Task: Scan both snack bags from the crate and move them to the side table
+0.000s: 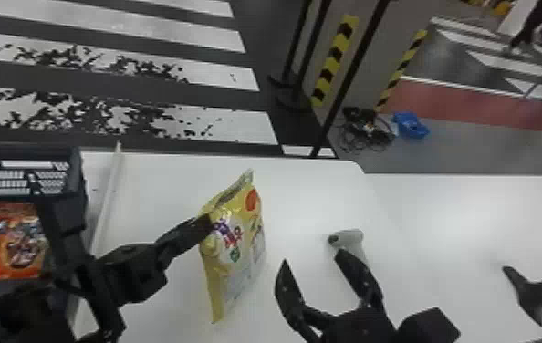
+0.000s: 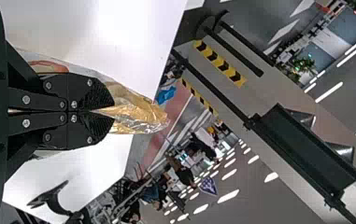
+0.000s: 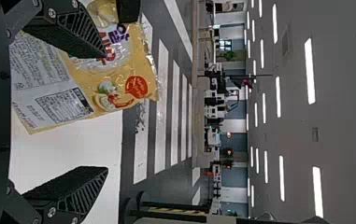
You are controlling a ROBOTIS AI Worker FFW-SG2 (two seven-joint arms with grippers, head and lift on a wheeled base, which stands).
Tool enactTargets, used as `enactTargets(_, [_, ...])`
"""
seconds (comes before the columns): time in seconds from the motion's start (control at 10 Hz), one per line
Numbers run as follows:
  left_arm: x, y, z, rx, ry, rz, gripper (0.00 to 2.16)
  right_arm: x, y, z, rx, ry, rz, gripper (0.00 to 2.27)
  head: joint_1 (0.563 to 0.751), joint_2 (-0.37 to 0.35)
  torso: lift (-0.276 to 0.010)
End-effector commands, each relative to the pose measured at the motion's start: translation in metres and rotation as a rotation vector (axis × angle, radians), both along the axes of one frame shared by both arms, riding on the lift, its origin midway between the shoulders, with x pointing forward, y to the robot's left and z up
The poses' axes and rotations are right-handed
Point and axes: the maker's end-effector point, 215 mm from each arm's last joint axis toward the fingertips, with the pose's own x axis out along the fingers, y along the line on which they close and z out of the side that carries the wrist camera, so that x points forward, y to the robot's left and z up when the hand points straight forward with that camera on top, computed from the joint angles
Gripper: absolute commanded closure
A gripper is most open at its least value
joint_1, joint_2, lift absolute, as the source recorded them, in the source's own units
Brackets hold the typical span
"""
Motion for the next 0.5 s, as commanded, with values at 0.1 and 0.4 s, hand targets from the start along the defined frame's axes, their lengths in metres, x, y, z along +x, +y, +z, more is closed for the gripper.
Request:
enactTargets(0.1, [0.008,-0.006,-0.034,0.114,0.009,0.012,2.14,0.002,0.0,-0.002,0.003,0.001,0.0,0.14,0.695,-0.35,-0.095])
enactTargets(0.4, [0.014,-0.025,-0.056,0.255,-0.019,-0.002,2.14,0.003,0.001,0.001,0.004,-0.005,0.0,0.14,0.695,-0.35,-0.095])
